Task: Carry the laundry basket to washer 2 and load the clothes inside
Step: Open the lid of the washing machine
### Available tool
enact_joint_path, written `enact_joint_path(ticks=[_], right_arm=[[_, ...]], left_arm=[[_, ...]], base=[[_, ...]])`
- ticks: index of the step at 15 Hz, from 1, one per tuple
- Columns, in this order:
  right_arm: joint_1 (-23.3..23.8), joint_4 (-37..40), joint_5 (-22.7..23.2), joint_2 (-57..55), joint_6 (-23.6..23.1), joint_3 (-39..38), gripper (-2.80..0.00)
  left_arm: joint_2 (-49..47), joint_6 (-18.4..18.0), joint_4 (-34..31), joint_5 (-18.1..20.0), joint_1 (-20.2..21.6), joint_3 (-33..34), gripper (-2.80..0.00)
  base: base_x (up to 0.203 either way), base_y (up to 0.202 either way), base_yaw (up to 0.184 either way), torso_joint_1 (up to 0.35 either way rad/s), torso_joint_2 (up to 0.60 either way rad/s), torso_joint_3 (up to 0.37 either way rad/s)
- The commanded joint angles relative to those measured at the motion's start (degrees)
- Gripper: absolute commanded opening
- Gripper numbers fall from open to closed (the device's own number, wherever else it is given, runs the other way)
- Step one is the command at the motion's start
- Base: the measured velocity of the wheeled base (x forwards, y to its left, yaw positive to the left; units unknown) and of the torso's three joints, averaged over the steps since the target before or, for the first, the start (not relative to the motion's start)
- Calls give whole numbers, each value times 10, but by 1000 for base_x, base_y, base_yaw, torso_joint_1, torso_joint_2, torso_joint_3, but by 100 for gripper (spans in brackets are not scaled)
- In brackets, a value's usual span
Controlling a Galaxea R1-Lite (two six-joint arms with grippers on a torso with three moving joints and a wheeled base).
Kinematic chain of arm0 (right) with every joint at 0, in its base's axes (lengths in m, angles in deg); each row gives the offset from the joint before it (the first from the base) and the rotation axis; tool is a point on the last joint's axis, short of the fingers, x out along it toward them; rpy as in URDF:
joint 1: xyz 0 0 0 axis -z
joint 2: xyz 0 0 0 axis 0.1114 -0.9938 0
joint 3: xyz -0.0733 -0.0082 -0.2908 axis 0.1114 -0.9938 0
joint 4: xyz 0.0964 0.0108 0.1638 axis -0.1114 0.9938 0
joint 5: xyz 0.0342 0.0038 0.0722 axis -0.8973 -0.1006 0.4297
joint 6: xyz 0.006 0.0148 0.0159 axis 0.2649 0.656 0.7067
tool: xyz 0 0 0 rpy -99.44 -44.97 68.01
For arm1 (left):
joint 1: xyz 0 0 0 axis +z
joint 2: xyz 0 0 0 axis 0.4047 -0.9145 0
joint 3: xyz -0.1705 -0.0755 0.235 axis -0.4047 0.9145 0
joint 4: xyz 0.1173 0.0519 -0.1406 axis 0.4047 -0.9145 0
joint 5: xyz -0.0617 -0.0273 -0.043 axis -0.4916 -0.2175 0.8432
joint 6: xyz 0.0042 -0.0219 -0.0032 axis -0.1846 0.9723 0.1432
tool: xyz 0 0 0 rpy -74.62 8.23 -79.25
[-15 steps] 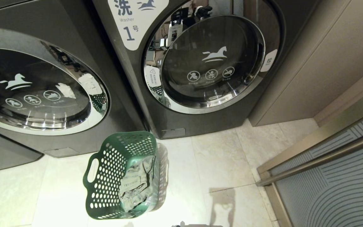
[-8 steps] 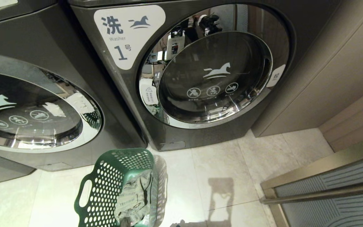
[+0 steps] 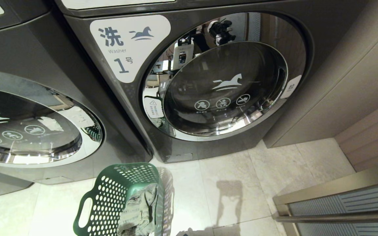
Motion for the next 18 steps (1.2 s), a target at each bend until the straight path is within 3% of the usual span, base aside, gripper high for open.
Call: enact_joint_path(ticks=[1,12,14,16,18], right_arm=[[0,1,0,0,0,0,-280],[0,1,1,0,1,1,-280],[0,1,0,0,2,1,-280],[0,1,1,0,0,1,-280],[0,1,3,0,-1,1,-280]], left_arm=[[-1,0,-1,0,0,0,-280],[-1,3,3,4,0,-8,-280],[-1,-1,9,36,-1,-69,-280],[-15,-1,-4,100,-1,-162,-280],[-79,0,-29,145,-2,-236,-280]], base=[[0,0,0,0,0,0],[0,0,0,0,0,0],[0,0,0,0,0,0],[0,0,0,0,0,0],[0,0,0,0,0,0]])
